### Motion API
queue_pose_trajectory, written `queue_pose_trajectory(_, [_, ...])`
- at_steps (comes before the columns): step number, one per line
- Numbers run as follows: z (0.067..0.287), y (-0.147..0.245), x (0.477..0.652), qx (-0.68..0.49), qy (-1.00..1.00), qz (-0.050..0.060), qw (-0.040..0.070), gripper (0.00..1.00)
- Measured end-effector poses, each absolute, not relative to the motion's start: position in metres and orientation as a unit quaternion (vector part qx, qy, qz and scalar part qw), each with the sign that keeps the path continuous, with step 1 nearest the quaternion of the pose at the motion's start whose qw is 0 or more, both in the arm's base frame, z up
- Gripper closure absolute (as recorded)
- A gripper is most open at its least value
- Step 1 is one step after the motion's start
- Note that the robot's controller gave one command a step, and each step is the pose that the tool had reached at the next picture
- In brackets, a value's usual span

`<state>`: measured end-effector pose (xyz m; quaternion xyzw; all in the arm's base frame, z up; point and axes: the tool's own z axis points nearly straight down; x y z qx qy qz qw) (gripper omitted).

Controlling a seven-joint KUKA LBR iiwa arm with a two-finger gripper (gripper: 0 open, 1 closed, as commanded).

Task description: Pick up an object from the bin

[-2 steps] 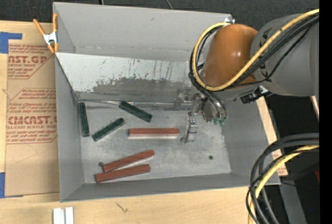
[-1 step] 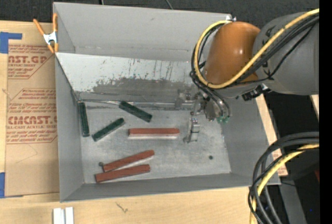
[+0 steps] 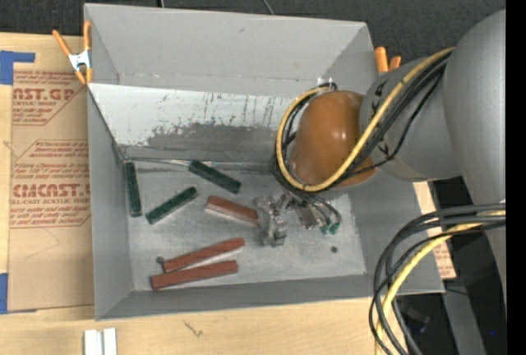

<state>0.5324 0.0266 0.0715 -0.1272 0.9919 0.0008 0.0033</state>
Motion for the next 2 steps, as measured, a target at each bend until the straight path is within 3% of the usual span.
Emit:
queue_pose_trajectory(1, [0.0702,0.0259,0.5308,-0.127,0.992,0.001,0.0,0.0])
queue_pose_trajectory(2, [0.0702,0.0259,0.5308,-0.127,0.992,0.001,0.0,0.0])
